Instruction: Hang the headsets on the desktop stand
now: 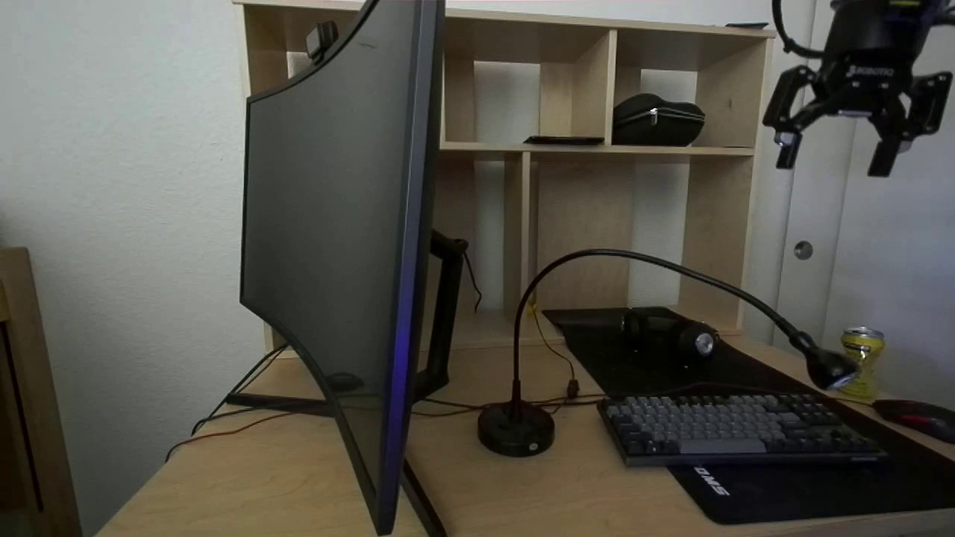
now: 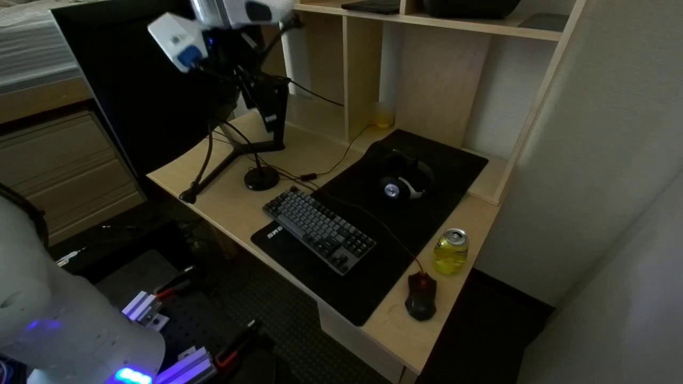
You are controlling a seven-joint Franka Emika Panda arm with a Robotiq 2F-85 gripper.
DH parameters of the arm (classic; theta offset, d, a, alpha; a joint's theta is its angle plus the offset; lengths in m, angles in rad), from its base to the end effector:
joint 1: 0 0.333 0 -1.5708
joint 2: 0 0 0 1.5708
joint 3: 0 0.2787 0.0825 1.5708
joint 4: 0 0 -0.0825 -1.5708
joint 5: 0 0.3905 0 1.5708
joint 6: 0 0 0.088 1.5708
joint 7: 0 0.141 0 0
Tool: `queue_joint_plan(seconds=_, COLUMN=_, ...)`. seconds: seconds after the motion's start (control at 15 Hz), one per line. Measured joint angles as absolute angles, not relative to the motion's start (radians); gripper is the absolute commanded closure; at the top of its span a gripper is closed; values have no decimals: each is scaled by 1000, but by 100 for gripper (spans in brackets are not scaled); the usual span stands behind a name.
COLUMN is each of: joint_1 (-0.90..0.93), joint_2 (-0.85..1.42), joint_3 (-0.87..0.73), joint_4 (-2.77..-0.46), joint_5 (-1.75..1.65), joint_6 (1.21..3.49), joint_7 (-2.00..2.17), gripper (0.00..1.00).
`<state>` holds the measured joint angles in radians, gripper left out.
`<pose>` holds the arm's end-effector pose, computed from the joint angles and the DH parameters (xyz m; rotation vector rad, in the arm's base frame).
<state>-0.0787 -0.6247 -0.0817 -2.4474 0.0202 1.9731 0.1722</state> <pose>0.4061 -0.0636 0.4630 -3.0235 0.4993 -0.2268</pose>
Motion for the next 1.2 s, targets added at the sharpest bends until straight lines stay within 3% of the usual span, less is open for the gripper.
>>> queue_joint_plan(seconds=0.47, joint_1=-96, joint_2=-631, joint_3=-15, joint_4=-2406, joint_5=-48, joint_6=1969, joint_7=299, gripper=0)
queue_joint_plan(seconds=0.8, joint_1=-203, joint_2=-355, joint_3=22, joint_4=-2417, joint_5=-186, joint_6=2247, joint_7=566, gripper=0)
queue_joint_plan(seconds=1.2, joint_1=-221, joint_2=-87, joint_3=18, joint_4=-2223, joint_5=-185, joint_6=2270, joint_7=738, gripper=0)
